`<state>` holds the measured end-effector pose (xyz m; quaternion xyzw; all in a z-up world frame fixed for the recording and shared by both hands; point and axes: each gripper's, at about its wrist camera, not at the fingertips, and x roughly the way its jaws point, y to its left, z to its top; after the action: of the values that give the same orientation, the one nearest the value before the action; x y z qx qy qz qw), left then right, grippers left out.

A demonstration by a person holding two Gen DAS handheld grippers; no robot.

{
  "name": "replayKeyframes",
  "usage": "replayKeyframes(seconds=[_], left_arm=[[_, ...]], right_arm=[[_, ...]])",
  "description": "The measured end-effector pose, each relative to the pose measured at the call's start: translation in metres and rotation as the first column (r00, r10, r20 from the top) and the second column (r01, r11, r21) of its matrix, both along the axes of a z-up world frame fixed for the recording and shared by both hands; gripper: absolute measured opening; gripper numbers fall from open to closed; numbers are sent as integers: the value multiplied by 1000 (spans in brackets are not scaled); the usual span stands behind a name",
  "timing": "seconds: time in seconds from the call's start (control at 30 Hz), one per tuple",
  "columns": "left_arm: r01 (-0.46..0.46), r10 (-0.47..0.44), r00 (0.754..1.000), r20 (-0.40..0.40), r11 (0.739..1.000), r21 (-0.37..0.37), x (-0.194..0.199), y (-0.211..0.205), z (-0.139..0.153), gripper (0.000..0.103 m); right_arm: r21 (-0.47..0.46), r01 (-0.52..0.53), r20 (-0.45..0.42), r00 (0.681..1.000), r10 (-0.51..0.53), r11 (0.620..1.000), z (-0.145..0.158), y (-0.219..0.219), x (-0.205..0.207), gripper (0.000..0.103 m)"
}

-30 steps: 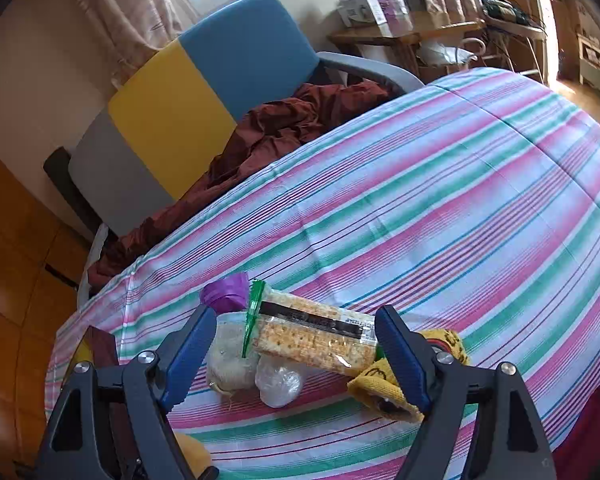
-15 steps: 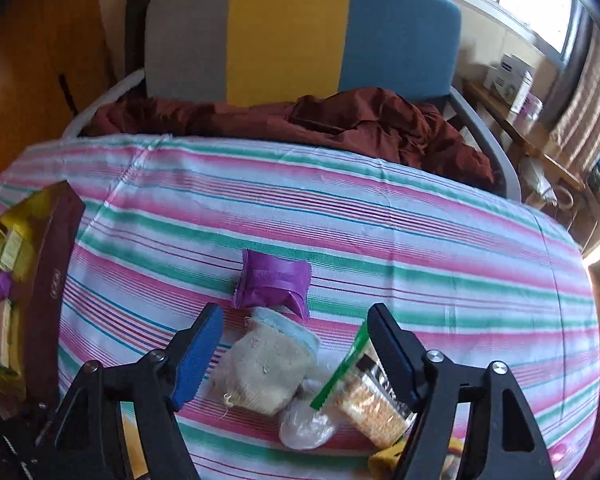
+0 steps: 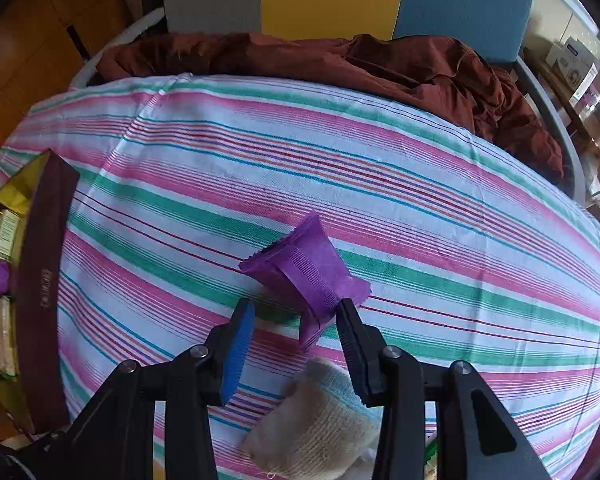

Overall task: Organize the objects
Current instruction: 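Grasp the purple snack packet with the right tool while the left tool holds the sponge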

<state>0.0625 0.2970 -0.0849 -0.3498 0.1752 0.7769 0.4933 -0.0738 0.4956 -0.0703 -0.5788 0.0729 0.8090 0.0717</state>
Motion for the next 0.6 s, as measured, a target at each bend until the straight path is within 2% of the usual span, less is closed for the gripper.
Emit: replayKeyframes(seconds=[0.07,0.2,0.3,0.43,0.47,0.5,0.57,0.6], left_arm=[[0,0,1000,1,1000,2,0,0,0,56],[0,0,1000,2,1000,3,0,0,0,56],[0,0,1000,2,1000,3,0,0,0,56],[0,0,1000,2,1000,2,0,0,0,56],[0,0,1000,2,1000,2,0,0,0,56],[0,0,1000,2,1000,2,0,0,0,56],[0,0,1000,1,1000,2,1,0,0,57],[0,0,1000,1,1000,2,1,0,0,57]], right_arm=[[44,-12,-10,1000,12,999,6,2,5,43],[124,-67,1,998,68,990,11,2,12,57],[141,-112,22,994,110,984,5,-3,3,68],[198,-162,72,986,151,967,-11,-14,-20,68],[215,-166,86,985,151,962,-16,-15,-27,67],[219,-171,98,983,153,961,-20,-16,-31,60],[191,-170,93,984,154,967,-25,-20,-38,39],[193,-165,86,985,151,967,-24,-22,-39,37]])
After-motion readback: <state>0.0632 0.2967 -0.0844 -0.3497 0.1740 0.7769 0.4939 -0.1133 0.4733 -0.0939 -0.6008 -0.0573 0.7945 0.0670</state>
